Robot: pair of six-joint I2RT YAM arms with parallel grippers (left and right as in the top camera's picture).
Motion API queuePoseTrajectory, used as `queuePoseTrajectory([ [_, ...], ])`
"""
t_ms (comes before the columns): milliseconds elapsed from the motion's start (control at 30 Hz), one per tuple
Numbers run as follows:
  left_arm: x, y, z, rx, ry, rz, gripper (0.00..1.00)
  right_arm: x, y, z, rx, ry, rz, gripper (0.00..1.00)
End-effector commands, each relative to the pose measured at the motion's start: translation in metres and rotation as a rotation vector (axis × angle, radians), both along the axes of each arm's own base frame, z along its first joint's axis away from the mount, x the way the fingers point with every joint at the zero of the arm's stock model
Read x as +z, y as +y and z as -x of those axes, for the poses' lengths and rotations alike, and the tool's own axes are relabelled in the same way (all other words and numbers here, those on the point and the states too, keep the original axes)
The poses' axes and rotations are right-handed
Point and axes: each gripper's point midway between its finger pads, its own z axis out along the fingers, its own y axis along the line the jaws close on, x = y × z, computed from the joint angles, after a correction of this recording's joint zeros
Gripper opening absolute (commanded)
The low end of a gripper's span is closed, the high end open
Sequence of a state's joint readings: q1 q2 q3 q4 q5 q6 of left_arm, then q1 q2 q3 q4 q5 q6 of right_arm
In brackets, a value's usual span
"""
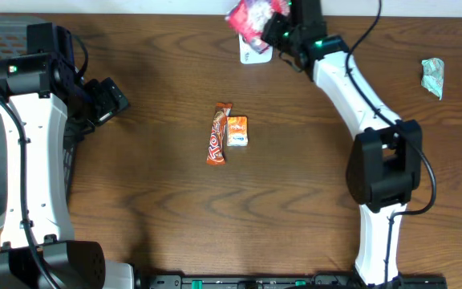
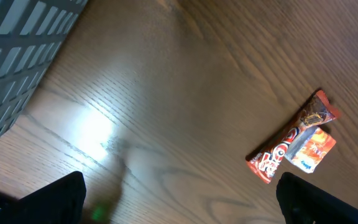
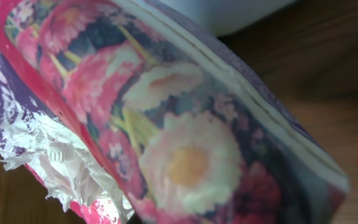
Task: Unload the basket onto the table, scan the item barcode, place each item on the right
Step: 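Carry the pink package to the right table edge and release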
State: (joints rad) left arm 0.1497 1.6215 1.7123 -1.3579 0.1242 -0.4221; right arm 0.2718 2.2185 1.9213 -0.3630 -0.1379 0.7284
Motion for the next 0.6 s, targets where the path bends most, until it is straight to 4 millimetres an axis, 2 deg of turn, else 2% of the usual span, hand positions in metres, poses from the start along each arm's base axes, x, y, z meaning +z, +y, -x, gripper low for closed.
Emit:
queuePoseTrajectory([
  [0,-0.004,0.003,0.001,0.005,0.016,-0.010,0.98,0.003,-0.066,-0.012,-0.128,0.019,0.009,0.01],
  [133,-0.004,0.003,0.001,0.005,0.016,-0.010,0.98,-0.009,-0.134,-0.006,-0.223,0.099,0.045,0.01],
  [333,-0.004,0.003,0.001,0.005,0.016,-0.010,0.98,-0.031,-0.228,0.015,-0.404,0.228,0.089,0.01],
  [367,-0.004,0.003,0.001,0.005,0.016,-0.010,0.98,-0.035,-0.251,0.021,-0.455,0.250,0.113,0.01],
  [467,-0.004,0.003,0.001,0.005,0.016,-0.010,0.98,-0.042,-0.292,0.038,-0.564,0.303,0.186,0.03],
  [567,-0.004,0.003,0.001,0.005,0.016,-0.010,0.98,-0.048,-0.337,0.064,-0.702,0.372,0.315,0.03],
])
